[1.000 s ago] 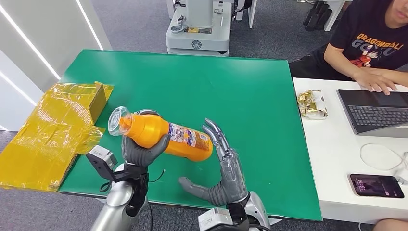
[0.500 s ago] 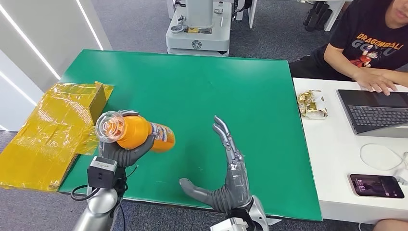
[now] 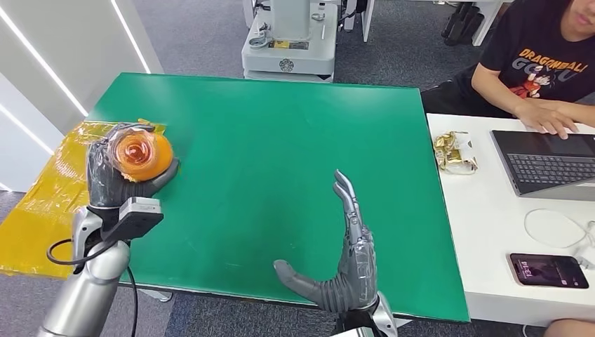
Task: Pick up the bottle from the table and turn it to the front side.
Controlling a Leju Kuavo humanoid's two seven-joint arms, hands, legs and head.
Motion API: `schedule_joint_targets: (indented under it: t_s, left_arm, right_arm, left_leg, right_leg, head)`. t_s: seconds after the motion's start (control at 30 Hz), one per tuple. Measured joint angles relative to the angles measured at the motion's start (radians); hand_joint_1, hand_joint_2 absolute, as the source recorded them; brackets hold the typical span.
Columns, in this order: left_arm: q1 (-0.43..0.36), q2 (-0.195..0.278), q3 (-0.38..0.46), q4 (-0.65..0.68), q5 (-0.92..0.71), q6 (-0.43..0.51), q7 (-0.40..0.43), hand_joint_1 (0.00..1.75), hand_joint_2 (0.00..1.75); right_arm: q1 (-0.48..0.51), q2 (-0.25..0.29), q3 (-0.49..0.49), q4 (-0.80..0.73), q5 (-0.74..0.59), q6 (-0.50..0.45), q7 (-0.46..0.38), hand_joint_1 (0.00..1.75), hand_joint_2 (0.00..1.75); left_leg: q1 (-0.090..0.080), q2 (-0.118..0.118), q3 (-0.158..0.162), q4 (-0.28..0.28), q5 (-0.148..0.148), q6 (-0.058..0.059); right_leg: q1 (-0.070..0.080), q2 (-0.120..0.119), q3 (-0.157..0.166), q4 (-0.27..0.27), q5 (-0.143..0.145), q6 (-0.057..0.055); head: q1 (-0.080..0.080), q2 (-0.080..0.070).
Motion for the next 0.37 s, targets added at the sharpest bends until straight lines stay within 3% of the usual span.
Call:
schedule_joint_targets:
  t_s: [0.23,0.37]
  left_arm:
    - [-0.072,0.065,0.001,0.093,0.019,-0.049,0.004,1.75,1.75]
    - [-0.085,0.087,-0.001,0.120,-0.100,0.002,0.056,1.75,1.75]
  right_arm:
    - [0.000,-0.008,0.000,-0.020,-0.005,0.023,-0.004,0.00,1.75]
    - [0.002,-0.011,0.000,-0.032,0.000,0.044,0.005,0.00,1.75]
  left_leg:
    - [0.000,0.000,0.000,0.000,0.000,0.000]
    - [0.000,0.001,0.000,0.000,0.000,0.000]
  right_leg:
    - [0.000,0.000,0.000,0.000,0.000,0.000]
    - [0.000,0.001,-0.001,0.000,0.000,0.000]
  head:
    - [0.000,0.000]
    - [0.000,0.000]
